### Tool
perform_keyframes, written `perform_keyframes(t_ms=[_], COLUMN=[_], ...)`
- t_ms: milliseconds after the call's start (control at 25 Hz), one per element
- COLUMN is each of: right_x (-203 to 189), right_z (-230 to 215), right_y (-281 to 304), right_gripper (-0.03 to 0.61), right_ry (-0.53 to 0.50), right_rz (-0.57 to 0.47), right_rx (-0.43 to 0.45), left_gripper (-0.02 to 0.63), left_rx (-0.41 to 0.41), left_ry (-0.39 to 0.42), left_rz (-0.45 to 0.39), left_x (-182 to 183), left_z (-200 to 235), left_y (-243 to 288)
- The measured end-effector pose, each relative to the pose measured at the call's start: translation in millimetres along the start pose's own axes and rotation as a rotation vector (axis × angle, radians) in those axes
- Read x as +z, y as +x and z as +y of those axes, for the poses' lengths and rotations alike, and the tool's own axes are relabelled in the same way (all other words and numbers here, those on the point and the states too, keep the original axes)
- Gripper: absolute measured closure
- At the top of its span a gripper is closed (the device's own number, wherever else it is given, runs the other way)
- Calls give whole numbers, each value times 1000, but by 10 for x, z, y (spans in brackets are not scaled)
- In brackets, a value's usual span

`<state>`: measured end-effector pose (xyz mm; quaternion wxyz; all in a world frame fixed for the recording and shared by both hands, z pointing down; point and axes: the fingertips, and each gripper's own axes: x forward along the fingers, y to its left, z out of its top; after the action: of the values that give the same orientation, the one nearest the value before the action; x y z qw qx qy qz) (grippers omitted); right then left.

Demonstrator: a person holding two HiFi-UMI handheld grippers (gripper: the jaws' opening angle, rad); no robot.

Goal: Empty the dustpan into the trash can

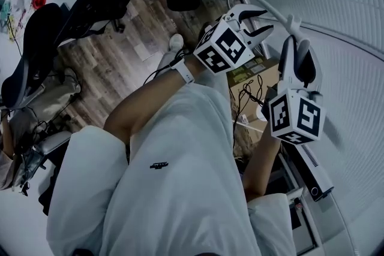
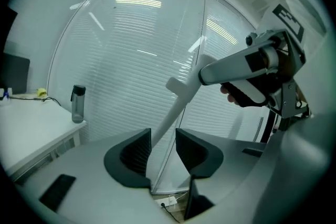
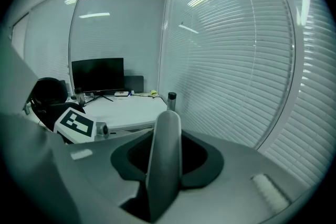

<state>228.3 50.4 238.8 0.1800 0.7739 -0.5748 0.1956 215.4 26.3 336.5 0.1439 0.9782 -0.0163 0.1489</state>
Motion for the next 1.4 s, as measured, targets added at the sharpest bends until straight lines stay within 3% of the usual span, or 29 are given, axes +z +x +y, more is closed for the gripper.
perform_keyframes(t_ms=[400, 640, 760, 1400], right_x=[109, 81, 105, 153], right_z=[197, 273, 384, 823], right_y=[11, 35, 63, 112], right_gripper=[463, 463, 463, 463], right_ry=[-4, -23, -72, -227], right_rz=[17, 25, 30, 21], right_rx=[34, 54, 77, 236], left_gripper=[480, 482, 482, 491], left_rx=[-83, -118, -128, -67], left_ry=[121, 72, 103, 106], left_rz=[-9, -8, 20, 14], left_x=[178, 108, 35, -19], left_z=[144, 160, 190, 420], left_y=[-53, -79, -83, -356])
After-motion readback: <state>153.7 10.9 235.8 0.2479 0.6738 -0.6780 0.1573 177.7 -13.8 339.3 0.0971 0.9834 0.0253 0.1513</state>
